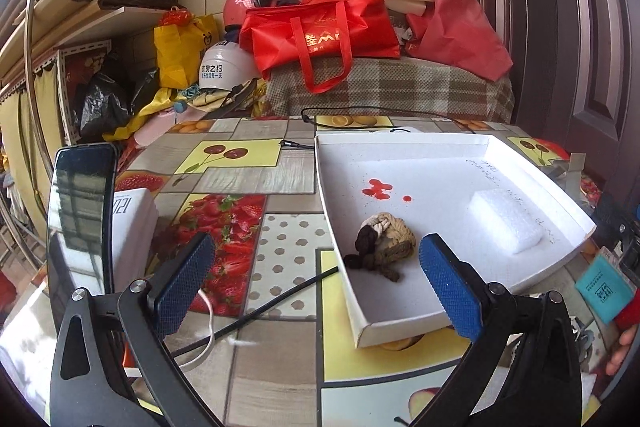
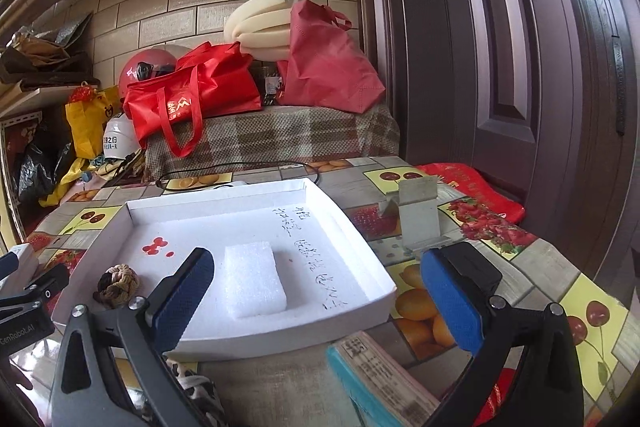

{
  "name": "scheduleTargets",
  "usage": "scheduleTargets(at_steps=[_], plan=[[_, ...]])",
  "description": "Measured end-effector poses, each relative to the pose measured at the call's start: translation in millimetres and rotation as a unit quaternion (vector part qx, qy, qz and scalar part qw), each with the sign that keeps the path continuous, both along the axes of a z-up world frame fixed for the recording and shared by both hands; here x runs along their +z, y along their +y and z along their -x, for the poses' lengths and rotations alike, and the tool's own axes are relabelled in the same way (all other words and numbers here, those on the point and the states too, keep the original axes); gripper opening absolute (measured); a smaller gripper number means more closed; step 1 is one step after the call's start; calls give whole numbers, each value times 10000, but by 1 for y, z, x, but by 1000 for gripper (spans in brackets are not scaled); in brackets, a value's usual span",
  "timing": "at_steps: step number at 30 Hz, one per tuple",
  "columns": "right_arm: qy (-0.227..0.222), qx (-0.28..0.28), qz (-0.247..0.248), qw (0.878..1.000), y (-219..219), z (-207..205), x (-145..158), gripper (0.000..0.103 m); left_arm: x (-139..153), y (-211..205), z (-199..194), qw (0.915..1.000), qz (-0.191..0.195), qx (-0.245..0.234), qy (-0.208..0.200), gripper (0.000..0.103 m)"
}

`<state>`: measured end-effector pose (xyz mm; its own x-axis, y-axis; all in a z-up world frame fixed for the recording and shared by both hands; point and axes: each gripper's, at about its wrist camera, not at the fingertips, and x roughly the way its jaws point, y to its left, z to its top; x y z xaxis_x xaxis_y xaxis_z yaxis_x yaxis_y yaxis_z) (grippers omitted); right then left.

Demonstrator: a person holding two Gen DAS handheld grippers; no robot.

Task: Organize soft objects
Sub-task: 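Drop the knot into the white box with the left tool while the right releases the foam, then grasp the yellow tissue pack with the left tool while the right grasps the pink ball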

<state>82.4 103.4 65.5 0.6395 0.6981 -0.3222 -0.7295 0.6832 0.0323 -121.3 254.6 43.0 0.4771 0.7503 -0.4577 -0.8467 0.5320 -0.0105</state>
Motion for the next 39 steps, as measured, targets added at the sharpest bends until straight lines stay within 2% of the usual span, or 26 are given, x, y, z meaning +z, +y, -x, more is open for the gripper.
scheduleTargets(at_steps=[6, 11, 15, 19, 23, 28, 30, 33, 37, 39], plan=[[16, -98, 119, 9999, -15, 8, -2, 103, -1, -13, 25, 10000, -5, 91, -8, 103], [-71, 126, 225, 9996, -27, 23, -2, 103, -3, -29, 38, 9999, -67, -72, 111, 103], [106, 519, 543, 9971, -44, 32, -7, 103, -7, -39, 56, 9990, 180, -379, 141, 103], [277, 784, 684, 9942, -80, 35, -11, 103, -16, -48, 77, 9950, 617, -751, 234, 103], [395, 683, 622, 9949, -126, 26, -8, 103, -21, -64, 95, 9875, 943, -1243, 216, 103], [729, 217, 711, 9946, -168, -3, -6, 103, -30, -95, 89, 9711, 1232, -1941, 638, 103], [965, 267, 951, 9904, -169, -13, -12, 103, -32, -109, 82, 9666, 1166, -2117, 850, 103], [1293, 633, 1234, 9819, -161, -18, -22, 103, -35, -126, 66, 9580, 1058, -2399, 1163, 103], [1361, 956, 1885, 9679, -135, -13, -36, 103, -43, -134, 39, 9486, 1046, -2544, 1568, 103], [1274, 937, 2137, 9640, -123, -11, -40, 103, -46, -132, 31, 9472, 1092, -2535, 1629, 103]])
